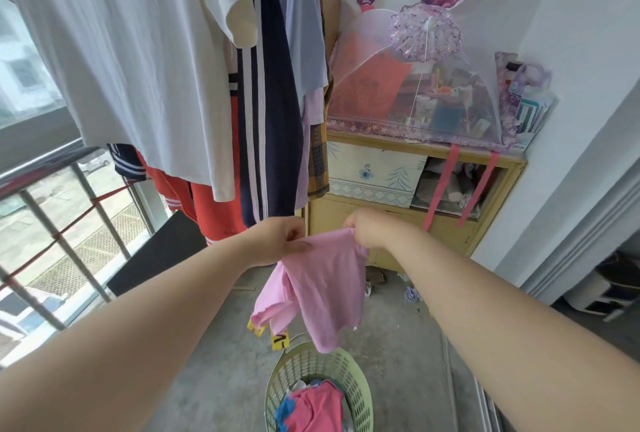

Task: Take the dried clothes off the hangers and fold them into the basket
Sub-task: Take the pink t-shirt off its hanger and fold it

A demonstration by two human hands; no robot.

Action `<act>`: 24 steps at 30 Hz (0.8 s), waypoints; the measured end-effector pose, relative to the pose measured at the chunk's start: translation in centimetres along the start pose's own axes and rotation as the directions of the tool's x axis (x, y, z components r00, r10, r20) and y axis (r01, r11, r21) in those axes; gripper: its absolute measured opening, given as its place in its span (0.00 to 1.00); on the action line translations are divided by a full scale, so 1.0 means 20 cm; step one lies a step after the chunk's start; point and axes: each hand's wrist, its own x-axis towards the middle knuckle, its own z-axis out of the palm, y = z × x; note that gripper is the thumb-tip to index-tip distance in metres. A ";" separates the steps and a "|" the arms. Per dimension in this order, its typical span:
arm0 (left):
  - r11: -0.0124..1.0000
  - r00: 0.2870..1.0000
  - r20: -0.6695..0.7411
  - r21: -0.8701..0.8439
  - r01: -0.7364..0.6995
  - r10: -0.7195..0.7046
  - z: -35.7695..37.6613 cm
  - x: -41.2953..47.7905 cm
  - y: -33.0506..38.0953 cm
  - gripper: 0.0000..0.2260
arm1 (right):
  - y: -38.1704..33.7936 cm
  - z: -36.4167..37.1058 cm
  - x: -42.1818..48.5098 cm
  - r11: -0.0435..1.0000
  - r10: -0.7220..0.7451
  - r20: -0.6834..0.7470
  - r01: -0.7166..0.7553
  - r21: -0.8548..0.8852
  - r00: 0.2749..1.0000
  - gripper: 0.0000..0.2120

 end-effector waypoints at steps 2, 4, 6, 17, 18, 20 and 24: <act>0.997 0.999 -0.032 -0.079 -0.008 0.006 0.02 0.01 0.02 0.11 | -0.02 -0.01 -0.03 0.998 -0.039 0.003 0.039 -0.046 0.999 0.14; 0.985 0.997 -0.073 -0.175 -0.011 -0.002 0.02 0.02 0.04 0.12 | -0.04 -0.01 -0.05 0.991 -0.130 0.044 0.129 0.024 0.990 0.14; 0.960 0.995 -0.094 -0.279 -0.010 -0.017 0.02 0.03 0.05 0.13 | -0.08 0.02 -0.05 0.963 -0.226 0.024 0.220 0.153 0.974 0.21; 0.672 0.984 0.147 -0.720 0.176 -0.101 0.03 0.00 -0.14 0.32 | -0.02 -0.03 -0.04 0.808 -0.175 -0.201 0.258 0.530 0.964 0.16; 0.768 0.982 0.169 -0.616 0.174 -0.088 0.06 0.00 -0.16 0.36 | -0.01 -0.04 -0.03 0.779 -0.163 -0.197 0.249 0.576 0.967 0.16; 0.929 0.985 0.142 -0.340 0.142 -0.098 0.12 -0.01 -0.20 0.44 | 0.00 -0.06 -0.02 0.700 -0.130 -0.175 0.215 0.681 0.976 0.15; 0.980 0.978 -0.108 -0.111 0.168 -0.180 0.18 0.02 -0.23 0.51 | 0.04 -0.08 0.01 0.508 -0.112 -0.131 0.170 0.844 0.985 0.15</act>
